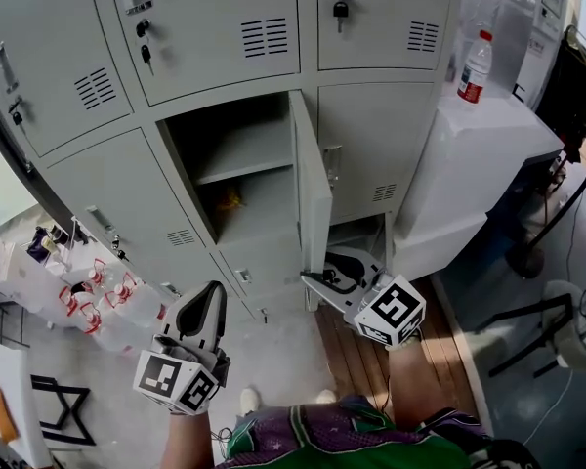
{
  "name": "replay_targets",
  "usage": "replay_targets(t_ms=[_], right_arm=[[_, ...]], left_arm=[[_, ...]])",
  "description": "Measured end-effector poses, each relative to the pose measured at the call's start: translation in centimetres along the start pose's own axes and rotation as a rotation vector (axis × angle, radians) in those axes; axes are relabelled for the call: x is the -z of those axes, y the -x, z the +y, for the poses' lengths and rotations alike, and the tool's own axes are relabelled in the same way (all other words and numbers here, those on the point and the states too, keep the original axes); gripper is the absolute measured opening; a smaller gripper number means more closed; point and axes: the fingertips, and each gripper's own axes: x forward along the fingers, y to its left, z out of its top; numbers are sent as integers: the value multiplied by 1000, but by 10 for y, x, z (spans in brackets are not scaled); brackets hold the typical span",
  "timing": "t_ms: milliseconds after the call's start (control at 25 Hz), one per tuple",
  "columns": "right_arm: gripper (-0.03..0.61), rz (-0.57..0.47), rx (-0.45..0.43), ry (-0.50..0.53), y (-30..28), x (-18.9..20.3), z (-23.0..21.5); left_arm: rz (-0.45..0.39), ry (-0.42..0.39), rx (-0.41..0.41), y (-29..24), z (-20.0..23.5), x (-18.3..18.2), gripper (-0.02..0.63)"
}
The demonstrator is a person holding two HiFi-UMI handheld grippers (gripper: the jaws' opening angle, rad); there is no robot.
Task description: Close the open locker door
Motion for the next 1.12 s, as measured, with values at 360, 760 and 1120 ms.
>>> replay_targets(t_ms=[360, 760, 1120], right_arm=[[166, 9, 6, -2, -31, -6, 17], [164, 10, 13, -26, -58, -9, 28], [166, 9, 22, -37, -92, -13, 35]], left_arm=[[-8, 3, 21, 9, 24, -9, 21], [-15, 14, 17, 22, 54, -14, 21], [-19, 20, -2, 42, 89, -18, 21]])
